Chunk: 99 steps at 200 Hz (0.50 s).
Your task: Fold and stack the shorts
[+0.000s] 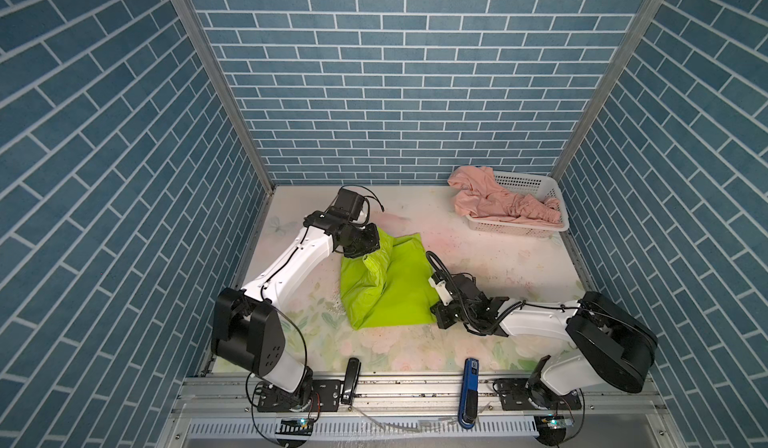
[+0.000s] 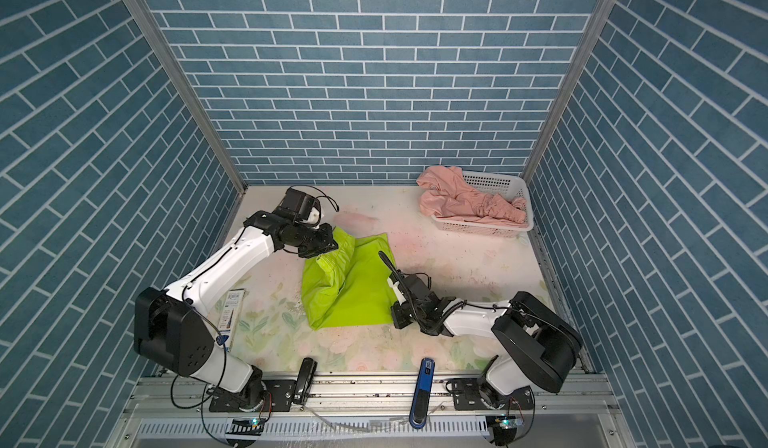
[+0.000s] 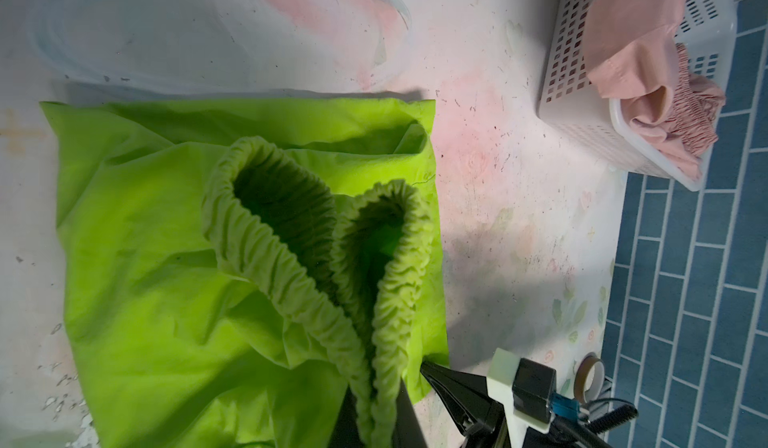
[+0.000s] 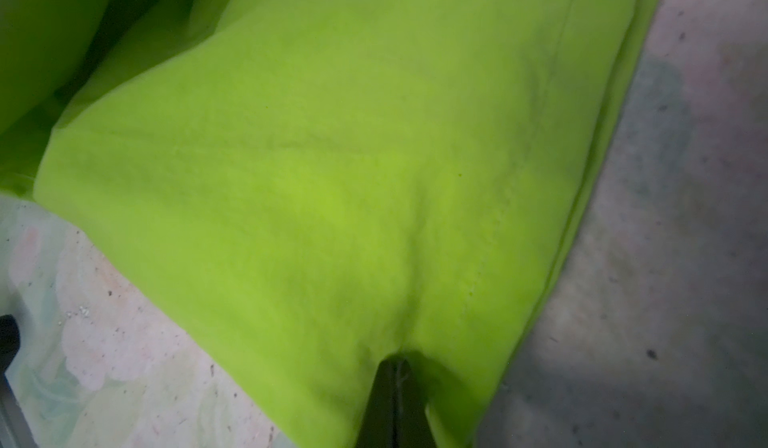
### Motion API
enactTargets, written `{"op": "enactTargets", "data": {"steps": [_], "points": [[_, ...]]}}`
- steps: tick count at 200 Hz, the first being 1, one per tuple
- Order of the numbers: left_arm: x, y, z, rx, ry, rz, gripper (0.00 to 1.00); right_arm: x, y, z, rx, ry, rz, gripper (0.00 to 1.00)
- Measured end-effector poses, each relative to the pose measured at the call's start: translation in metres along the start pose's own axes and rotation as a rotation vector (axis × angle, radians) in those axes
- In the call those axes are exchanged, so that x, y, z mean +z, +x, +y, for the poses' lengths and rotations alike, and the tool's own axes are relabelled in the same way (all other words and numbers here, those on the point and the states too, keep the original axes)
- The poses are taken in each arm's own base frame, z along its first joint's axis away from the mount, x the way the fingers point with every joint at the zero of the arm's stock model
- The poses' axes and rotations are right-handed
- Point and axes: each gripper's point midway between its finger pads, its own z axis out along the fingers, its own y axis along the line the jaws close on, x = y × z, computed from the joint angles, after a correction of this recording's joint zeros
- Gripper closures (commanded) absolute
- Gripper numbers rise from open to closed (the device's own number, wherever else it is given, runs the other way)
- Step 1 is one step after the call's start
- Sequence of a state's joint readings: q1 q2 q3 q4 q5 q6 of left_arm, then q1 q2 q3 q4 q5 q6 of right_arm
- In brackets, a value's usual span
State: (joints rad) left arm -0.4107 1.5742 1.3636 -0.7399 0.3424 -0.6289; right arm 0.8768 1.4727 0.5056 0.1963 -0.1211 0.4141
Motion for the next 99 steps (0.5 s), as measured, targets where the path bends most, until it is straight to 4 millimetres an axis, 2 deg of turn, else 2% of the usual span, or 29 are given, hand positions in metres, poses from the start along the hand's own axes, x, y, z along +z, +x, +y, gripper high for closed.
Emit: {"op": "enactTargets", "data": {"steps": [13,25,30,42,49,68,82,99], "points": [[0.007,0.001,-0.007,0.012,-0.002,0.0,1.0,0.0,0.0,0.0,0.0,-0.002,-0.003,1.0],[0.012,0.003,-0.012,0.021,-0.003,0.0,0.99,0.0,0.0,0.0,-0.001,-0.003,-0.004,0.95],[0.015,0.004,-0.014,0.024,-0.004,0.001,0.93,0.0,0.0,0.0,0.0,-0.004,-0.005,0.92],[0.022,0.008,-0.019,0.037,-0.006,0.004,0.65,0.0,0.0,0.001,0.0,-0.006,-0.006,0.9],[0.028,0.01,-0.024,0.045,-0.004,0.008,0.52,0.0,0.0,0.001,0.0,-0.007,-0.007,0.88],[0.048,0.022,-0.036,0.069,0.003,0.036,0.34,-0.005,0.0,0.001,0.0,-0.004,-0.005,0.83],[0.061,0.031,-0.041,0.088,0.001,0.062,0.03,-0.014,-0.002,0.0,0.0,0.008,-0.011,0.78],[0.069,0.038,-0.044,0.106,-0.005,0.081,0.0,-0.035,-0.011,0.001,-0.003,0.025,-0.05,0.76]]}}
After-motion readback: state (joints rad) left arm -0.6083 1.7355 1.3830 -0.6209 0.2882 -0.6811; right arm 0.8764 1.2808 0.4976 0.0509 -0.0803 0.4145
